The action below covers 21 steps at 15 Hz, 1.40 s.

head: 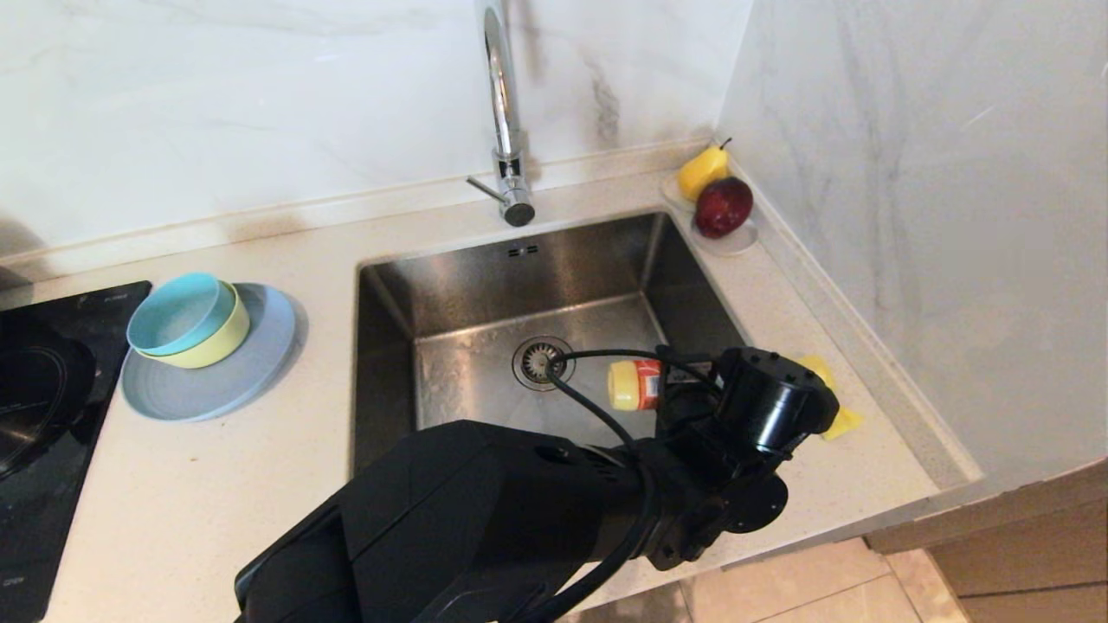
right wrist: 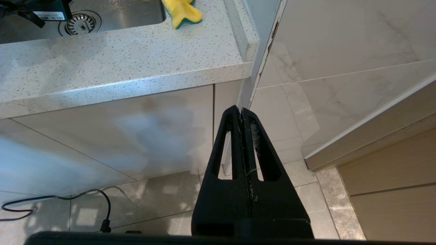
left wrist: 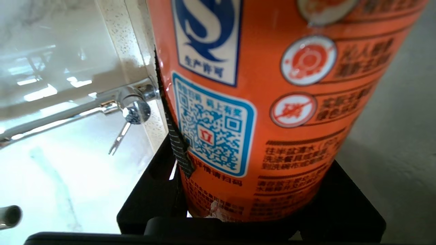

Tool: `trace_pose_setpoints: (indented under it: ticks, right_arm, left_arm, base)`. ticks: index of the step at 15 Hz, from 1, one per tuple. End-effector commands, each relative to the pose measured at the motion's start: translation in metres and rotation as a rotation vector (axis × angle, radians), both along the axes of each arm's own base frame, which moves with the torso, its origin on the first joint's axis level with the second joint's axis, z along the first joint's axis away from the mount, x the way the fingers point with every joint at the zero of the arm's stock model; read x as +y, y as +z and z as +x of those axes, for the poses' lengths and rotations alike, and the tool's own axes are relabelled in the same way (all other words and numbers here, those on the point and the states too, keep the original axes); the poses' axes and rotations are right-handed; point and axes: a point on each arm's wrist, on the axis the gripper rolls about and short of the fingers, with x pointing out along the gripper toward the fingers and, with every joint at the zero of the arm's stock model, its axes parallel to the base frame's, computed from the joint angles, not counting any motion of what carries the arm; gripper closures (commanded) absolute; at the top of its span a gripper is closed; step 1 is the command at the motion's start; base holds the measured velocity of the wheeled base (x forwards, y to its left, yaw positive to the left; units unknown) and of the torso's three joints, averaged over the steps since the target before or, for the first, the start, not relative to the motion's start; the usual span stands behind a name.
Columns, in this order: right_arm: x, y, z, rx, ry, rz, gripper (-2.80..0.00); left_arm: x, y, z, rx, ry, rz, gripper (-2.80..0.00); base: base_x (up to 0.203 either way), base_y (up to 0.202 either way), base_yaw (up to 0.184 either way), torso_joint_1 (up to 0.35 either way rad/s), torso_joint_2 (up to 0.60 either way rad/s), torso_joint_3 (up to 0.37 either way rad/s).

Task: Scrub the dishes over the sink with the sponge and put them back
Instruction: Squeeze it onto the sponge

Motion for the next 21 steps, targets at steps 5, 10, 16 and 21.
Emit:
trace_pose_setpoints:
  ticks: [5,10,16,21]
  right_arm:
    - [0.0,0.0,0.0,0.001,0.0,0.0,0.0]
    - [0.0,0.0,0.0,0.002,0.002,0.0,0.0]
    - [0.0,0.0,0.0,0.001,0.0,0.0,0.0]
    - [0.0,0.0,0.0,0.001,0.0,0.0,0.0]
  left_arm:
    - [-0.002,0.003,-0.003,-0.005,-0.003,0.038,0.0]
    - [-0.005,0.003,-0.007,-0.009,-0.012,0.024,0.0]
    - [-0.005,0.014,-0.013,-0.019,-0.019,0.003,0.0]
    - [-0.006,0.008,-0.013,-0.012,-0.019,0.014,0.0]
  base:
    - [0.0,0.0,0.0,0.0,0.0,0.0]
    - [0.0,0.0,0.0,0.0,0.0,0.0]
    - [0.0,0.0,0.0,0.0,0.0,0.0]
    - [0.0,0.0,0.0,0.0,0.0,0.0]
